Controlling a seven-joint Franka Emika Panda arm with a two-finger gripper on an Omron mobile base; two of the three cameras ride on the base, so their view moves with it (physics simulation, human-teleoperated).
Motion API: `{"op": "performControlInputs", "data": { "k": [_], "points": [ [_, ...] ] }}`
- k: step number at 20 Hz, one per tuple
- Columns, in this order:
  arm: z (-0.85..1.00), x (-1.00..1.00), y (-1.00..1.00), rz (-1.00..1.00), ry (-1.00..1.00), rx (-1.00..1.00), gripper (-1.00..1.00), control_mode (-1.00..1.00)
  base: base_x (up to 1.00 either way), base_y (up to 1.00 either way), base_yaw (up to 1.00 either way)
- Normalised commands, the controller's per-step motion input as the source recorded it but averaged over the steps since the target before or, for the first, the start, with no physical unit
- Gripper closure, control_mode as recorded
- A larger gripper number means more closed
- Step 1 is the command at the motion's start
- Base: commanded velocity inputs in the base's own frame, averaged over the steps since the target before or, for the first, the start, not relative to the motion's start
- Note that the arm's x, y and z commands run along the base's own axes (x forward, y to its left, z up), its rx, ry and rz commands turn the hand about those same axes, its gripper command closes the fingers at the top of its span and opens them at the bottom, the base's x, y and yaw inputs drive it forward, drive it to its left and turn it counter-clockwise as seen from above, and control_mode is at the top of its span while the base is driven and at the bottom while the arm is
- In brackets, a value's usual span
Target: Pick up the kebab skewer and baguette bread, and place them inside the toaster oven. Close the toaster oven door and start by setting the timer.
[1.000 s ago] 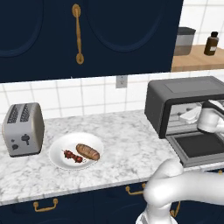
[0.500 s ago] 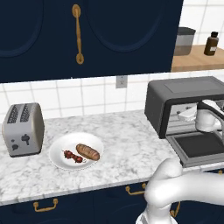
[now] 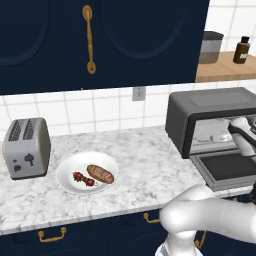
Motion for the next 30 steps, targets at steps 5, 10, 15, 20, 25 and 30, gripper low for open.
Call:
{"op": "performControlInputs", "data": {
  "k": [5,10,15,20,25,30],
  "points": [
    [-0.39,-1.00,0.00,0.00,0.38,0.00,-1.00,-1.00,0.00,0.00,0.00],
    [0.65,-0.84,0.22,0.00,0.25,0.00,-1.00,-1.00,0.00,0.00,0.00],
    [0.71,-0.58,0.97,0.06,0.04,-0.12,-1.00,-1.00,0.00,0.00,0.00],
    [0.05,-0.48,1.00,0.06,0.03,-0.21,-1.00,-1.00,0.00,0.00,0.00],
    [0.00,0.11,1.00,0.23,0.07,-0.21,-1.00,-1.00,0.00,0.00,0.00],
    [0.00,0.50,1.00,0.20,0.08,-0.10,-1.00,-1.00,0.00,0.00,0.00]
  ]
}}
